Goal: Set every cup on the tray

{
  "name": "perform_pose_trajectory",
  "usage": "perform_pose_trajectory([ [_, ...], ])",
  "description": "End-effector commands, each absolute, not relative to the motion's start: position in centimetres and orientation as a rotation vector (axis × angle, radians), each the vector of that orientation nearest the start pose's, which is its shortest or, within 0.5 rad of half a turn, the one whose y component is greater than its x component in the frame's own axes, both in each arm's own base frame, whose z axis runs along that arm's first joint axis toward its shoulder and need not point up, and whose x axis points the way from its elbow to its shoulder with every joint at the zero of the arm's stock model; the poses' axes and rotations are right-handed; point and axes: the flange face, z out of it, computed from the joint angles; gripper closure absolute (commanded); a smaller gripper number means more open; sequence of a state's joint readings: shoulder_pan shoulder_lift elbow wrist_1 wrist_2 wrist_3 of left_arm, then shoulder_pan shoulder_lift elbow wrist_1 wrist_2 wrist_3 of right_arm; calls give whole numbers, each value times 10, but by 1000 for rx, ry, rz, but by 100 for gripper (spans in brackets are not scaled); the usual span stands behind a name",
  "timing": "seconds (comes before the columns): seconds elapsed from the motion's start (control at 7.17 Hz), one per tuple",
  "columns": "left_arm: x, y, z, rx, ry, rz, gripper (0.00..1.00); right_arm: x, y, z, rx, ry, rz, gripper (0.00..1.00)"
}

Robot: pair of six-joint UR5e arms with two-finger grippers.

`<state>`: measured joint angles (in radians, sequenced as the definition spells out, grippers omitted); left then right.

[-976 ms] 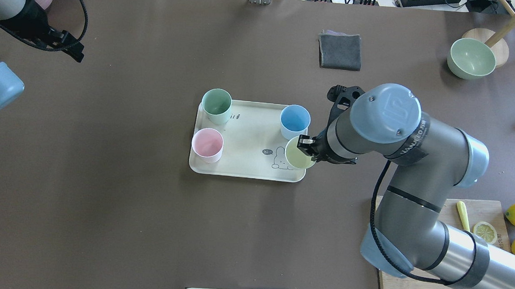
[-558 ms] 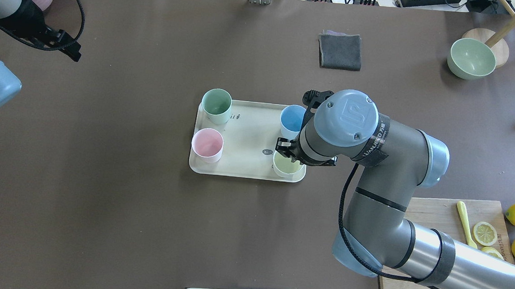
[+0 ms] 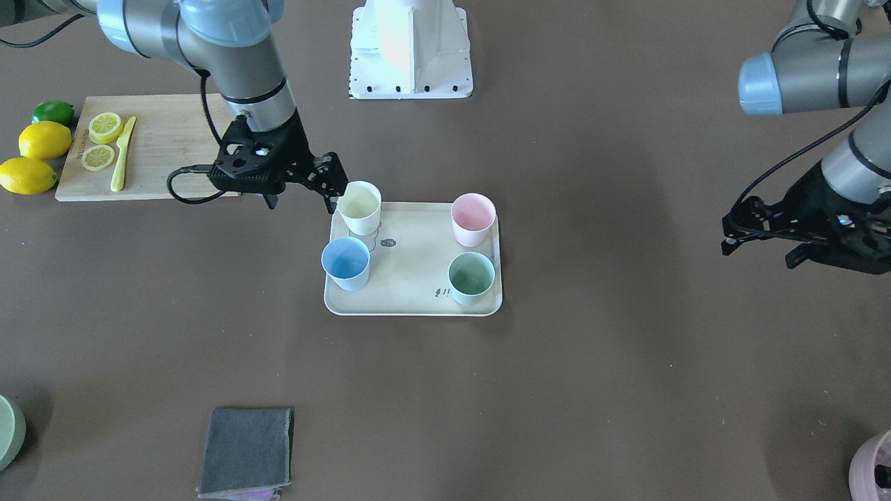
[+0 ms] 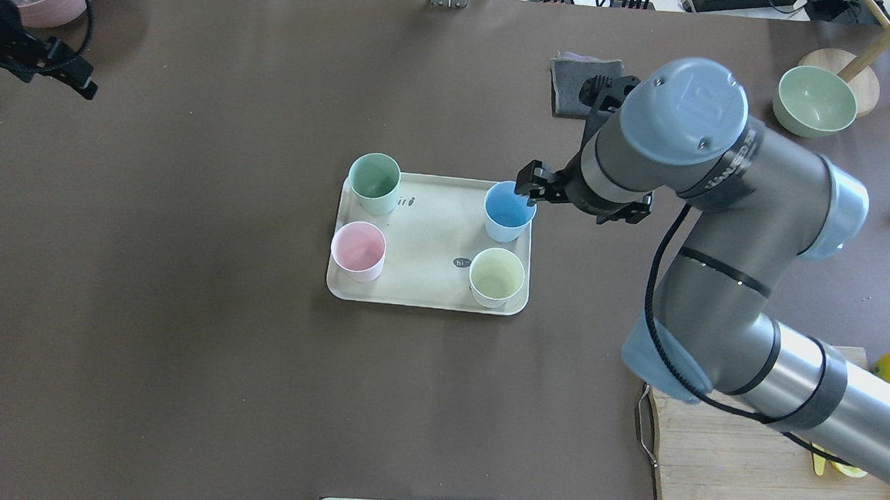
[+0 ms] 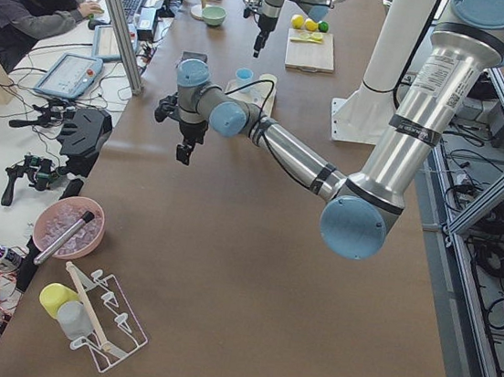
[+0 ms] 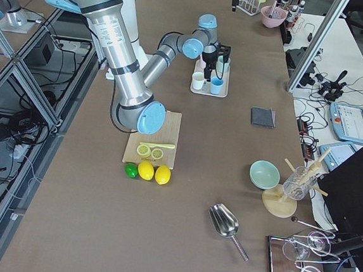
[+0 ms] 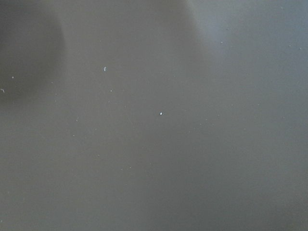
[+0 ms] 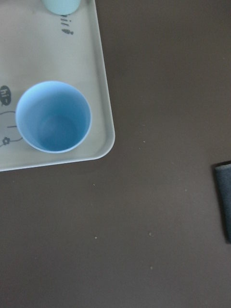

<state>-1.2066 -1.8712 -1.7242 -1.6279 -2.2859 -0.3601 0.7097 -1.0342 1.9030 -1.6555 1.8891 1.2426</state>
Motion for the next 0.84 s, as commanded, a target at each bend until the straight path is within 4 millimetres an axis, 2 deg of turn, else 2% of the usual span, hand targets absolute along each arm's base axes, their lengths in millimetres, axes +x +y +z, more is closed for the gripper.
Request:
perform_pose_trajectory([
  [0.0,43,-564,489,231,775,235,2,-282,-515,265,152,-742,131,0],
  [0.14,-13,-548,522,219,741,267,2,-234,-529,302,163,-705,71,0],
  [0.28,-68,-534,540,179,727,273,2,-179,-542,339,167,-655,6,0],
  [0.42,-83,-526,553,130,715,307,2,-122,-557,368,141,-621,-59,0],
  [0.56,-92,-499,590,65,700,274,2,-68,-565,397,99,-623,-102,0],
  [0.7,-92,-481,611,33,704,262,2,-10,-554,457,46,-668,-113,0],
])
